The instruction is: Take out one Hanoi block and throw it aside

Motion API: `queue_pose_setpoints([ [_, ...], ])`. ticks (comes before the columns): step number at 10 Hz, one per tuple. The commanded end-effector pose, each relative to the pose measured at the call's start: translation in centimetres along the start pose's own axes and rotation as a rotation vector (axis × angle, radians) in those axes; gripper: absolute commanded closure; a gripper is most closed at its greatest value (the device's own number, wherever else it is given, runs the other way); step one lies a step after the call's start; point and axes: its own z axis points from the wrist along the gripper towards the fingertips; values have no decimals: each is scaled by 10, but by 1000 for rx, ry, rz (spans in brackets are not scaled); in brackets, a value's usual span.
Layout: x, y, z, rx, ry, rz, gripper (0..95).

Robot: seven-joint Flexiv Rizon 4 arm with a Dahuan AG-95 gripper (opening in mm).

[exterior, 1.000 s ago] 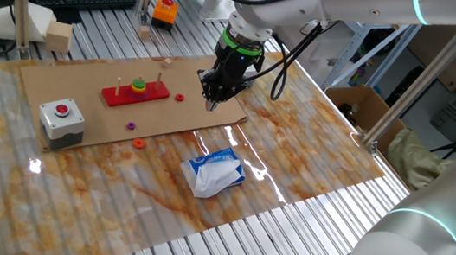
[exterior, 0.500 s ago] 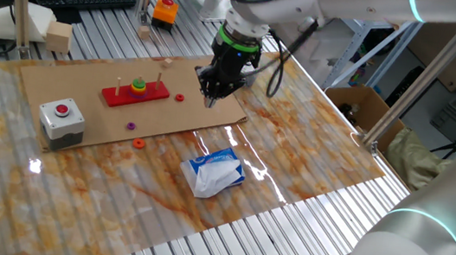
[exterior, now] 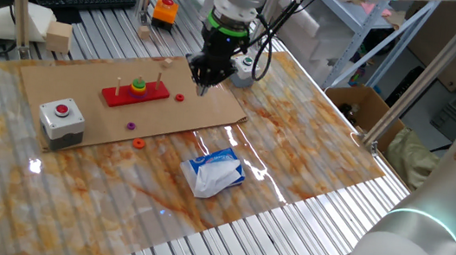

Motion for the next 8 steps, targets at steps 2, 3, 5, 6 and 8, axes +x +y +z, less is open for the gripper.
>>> queue_pose_setpoints([
  [2, -21, 12, 1, -9, 5, 64, 950],
  [3, -24, 14, -1, -4, 11, 48, 950],
  [5, -29, 13, -6, -13, 14, 49, 950],
  [6, -29, 13, -7, -14, 13, 52, 950],
  [8, -29, 13, -7, -13, 12, 43, 950],
])
